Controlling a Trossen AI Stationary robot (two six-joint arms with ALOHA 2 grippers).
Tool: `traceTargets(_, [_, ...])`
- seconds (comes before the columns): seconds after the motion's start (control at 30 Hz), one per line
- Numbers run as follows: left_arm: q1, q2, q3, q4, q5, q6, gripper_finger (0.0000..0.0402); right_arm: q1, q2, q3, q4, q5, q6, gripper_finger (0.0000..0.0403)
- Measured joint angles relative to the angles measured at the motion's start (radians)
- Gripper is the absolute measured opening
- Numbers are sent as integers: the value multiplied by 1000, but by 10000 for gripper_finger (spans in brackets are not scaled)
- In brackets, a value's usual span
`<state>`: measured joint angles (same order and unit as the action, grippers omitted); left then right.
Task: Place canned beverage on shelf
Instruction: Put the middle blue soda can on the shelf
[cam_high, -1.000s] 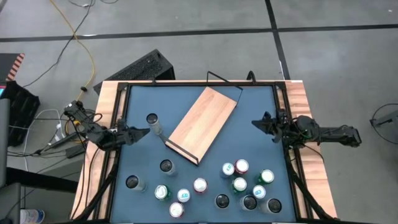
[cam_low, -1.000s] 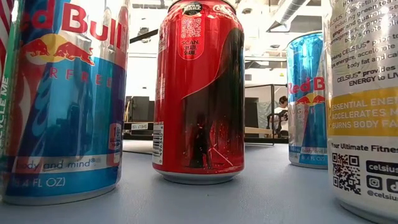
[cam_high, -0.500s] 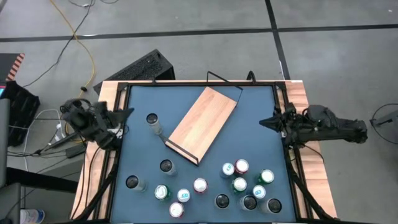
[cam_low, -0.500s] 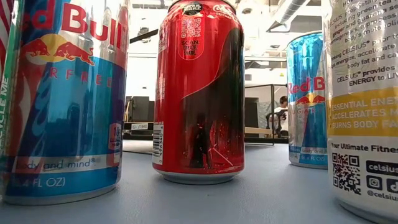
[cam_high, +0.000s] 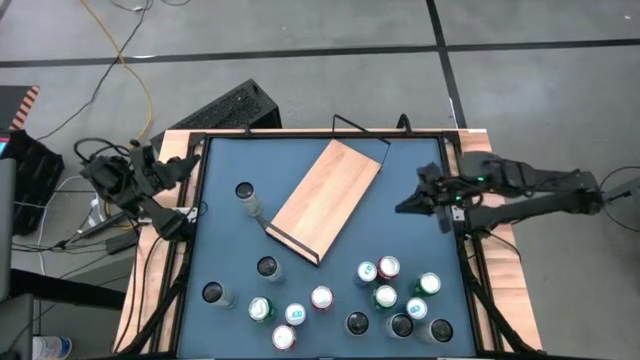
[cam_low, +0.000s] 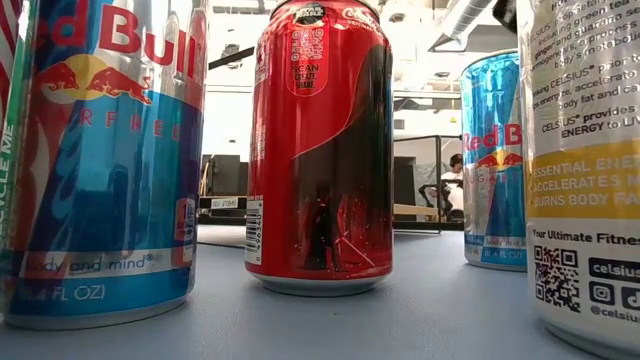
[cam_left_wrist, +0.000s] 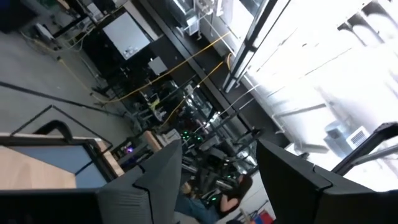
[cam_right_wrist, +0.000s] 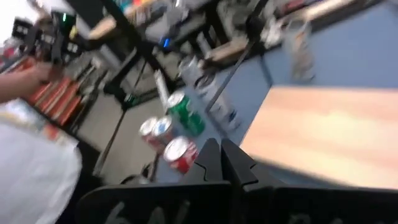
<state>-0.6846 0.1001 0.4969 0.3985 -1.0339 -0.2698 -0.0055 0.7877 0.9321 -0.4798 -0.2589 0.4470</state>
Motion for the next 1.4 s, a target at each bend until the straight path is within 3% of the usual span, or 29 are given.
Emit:
traceTargets(0.2, [0, 0, 0, -6, -27, 87, 194, 36, 191, 187, -254, -33, -34, 1])
traceTargets(0.47, [0, 0, 0, -29, -28, 138, 194, 104, 451, 425, -539, 49, -205, 20])
traceTargets(0.63, [0, 0, 0, -75, -6, 162, 194, 156, 570, 498, -592, 56, -247, 103])
traceTargets(0.83, [0, 0, 0, -152, 2, 139, 194, 227, 665, 509, -592, 72, -247, 260])
traceTargets(0.97, [0, 0, 0, -203, 2, 100, 194, 262, 721, 509, -577, 79, -210, 336])
traceTargets(1.1, [0, 0, 0, -235, 3, 83, 194, 293, 781, 509, -527, 107, -188, 367])
traceTargets(1.4, [0, 0, 0, -237, 3, 78, 194, 342, 889, 509, -479, 109, -186, 368])
